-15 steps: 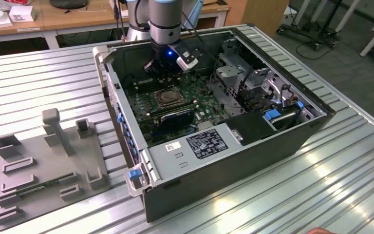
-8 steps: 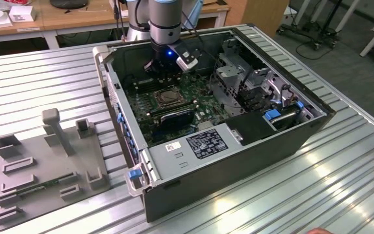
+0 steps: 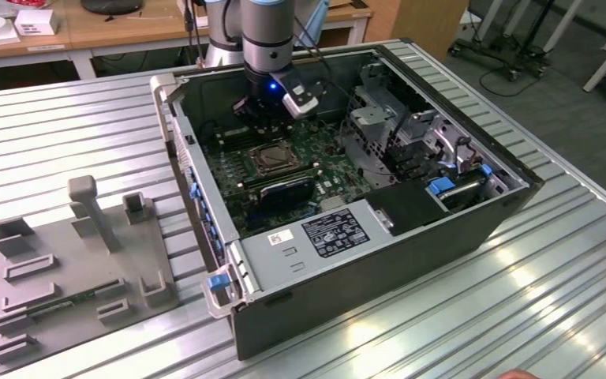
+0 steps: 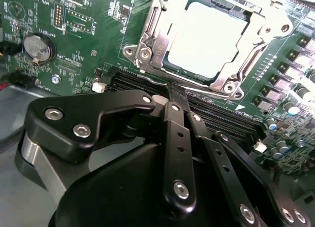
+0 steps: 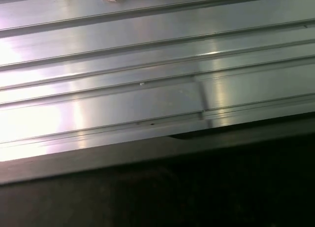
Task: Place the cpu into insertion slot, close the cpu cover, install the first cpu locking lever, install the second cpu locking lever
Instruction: 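Install the first cpu locking lever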
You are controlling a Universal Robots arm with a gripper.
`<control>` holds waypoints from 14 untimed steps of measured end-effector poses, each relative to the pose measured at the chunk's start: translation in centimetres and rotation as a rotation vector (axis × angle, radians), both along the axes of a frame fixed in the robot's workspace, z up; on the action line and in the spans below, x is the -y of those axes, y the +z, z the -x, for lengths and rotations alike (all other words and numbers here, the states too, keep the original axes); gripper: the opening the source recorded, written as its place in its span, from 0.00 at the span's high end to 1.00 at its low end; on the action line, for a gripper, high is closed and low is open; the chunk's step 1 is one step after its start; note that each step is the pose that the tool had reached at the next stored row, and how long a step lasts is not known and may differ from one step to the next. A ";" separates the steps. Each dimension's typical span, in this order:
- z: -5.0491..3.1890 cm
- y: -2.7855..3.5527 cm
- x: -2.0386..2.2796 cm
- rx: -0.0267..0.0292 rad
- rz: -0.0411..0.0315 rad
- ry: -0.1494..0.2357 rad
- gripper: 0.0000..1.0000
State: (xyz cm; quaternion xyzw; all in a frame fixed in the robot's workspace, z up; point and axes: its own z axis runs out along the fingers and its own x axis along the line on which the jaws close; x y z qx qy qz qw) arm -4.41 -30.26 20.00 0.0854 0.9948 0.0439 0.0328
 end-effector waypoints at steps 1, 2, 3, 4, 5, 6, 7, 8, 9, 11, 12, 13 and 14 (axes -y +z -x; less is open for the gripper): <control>0.00 0.00 0.00 0.0000 0.0000 -0.002 0.90; 0.00 0.00 0.00 0.0000 0.0001 -0.003 0.90; 0.00 0.00 0.00 0.0000 0.0001 -0.003 0.90; 0.00 0.00 0.00 0.0000 0.0000 -0.003 0.90; 0.00 0.00 0.00 0.0000 0.0001 -0.006 0.90; 0.00 0.00 0.00 0.0001 0.0001 -0.015 0.90; 0.00 0.00 0.00 0.0001 0.0000 -0.027 0.90; 0.00 0.00 0.00 0.0000 0.0000 -0.041 0.90; 0.00 0.00 0.00 0.0000 0.0000 -0.054 0.90; 0.00 0.00 0.00 0.0000 0.0000 -0.075 0.90; 0.00 0.00 0.00 0.0000 0.0000 -0.075 0.90; 0.00 0.00 0.00 0.0000 0.0001 -0.075 0.90; 0.00 0.00 0.00 0.0000 0.0001 -0.076 0.90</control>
